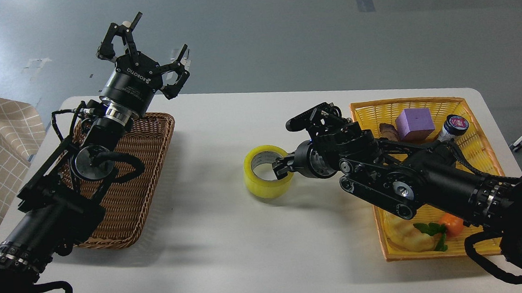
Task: Place and transfer tape with both arms
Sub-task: 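Lower the tape roll onto the table and release it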
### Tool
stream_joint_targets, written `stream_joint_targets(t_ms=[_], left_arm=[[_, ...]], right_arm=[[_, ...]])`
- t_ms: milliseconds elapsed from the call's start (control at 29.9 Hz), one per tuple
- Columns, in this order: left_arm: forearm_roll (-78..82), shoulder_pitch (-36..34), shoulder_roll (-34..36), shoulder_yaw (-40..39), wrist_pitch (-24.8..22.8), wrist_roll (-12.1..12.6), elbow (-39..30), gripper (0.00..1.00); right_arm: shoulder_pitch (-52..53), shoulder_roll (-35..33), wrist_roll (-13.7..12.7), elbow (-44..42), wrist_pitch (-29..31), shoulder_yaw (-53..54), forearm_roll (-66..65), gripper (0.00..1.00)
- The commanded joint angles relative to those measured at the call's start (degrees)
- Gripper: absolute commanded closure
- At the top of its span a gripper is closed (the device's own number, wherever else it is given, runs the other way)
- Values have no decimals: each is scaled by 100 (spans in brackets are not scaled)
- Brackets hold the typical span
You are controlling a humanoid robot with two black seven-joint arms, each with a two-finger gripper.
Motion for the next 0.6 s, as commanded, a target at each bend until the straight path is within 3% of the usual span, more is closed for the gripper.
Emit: stream_joint_targets(t_ms=[0, 200, 434, 568], left_arm=[[0, 0, 0, 0, 0, 0, 0, 2], [0, 0, 0, -9, 0, 0, 0, 2], [0, 0, 9, -9, 0, 0, 0, 2], [0, 0, 35, 0, 0, 0, 0, 2]], right_arm=[[0, 0, 0, -41, 0, 45, 10, 34], [9, 0, 0, -23, 0, 159, 46, 4], [255, -61, -44, 240, 0, 598, 54, 2], [238, -999, -35, 1116, 0, 1344, 194, 1]])
